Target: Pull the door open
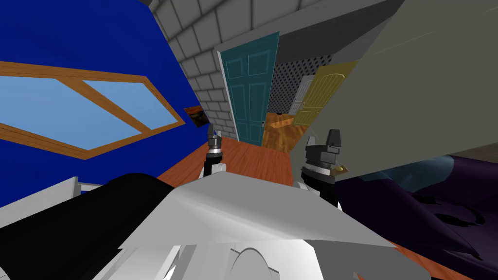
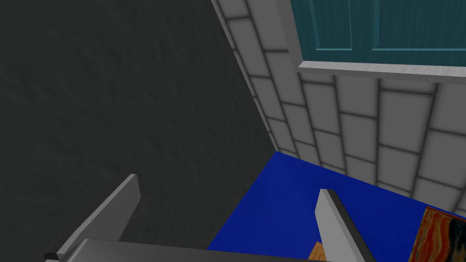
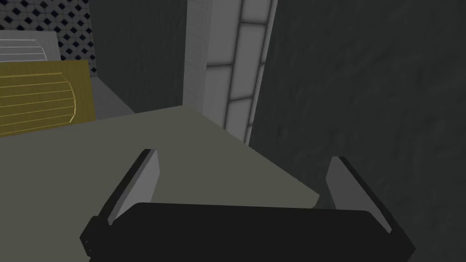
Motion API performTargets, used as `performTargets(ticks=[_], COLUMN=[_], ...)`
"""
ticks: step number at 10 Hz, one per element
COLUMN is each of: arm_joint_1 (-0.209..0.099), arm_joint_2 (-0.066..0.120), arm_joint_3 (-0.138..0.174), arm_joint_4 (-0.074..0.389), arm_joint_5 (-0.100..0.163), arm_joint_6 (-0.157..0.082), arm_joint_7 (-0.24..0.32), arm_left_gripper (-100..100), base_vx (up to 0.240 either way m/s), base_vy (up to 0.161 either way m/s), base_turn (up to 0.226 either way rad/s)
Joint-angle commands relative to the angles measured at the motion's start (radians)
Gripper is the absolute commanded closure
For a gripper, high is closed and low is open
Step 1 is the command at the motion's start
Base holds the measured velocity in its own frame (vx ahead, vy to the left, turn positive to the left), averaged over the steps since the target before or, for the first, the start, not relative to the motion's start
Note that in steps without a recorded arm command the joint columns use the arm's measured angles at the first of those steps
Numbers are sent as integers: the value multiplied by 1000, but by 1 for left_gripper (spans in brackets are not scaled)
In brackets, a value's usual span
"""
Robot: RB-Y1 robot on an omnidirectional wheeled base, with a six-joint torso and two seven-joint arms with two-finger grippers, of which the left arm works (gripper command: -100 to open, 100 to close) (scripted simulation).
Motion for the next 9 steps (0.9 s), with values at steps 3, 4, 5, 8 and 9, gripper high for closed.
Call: performTargets(ticks=[3,4,5,8,9], arm_joint_1=[-9,-11,-13,-20,-22], arm_joint_2=[32,39,43,63,66], arm_joint_3=[0,0,0,-1,-1], arm_joint_4=[62,82,92,148,160], arm_joint_5=[3,4,4,7,7], arm_joint_6=[-18,-23,-26,-41,-45], arm_joint_7=[14,19,21,34,37], arm_left_gripper=[-100,-100,-100,-100,-100], base_vx=[138,171,165,155,102], base_vy=[-36,0,-40,-30,-28], base_turn=[-61,-65,-43,-60,-22])
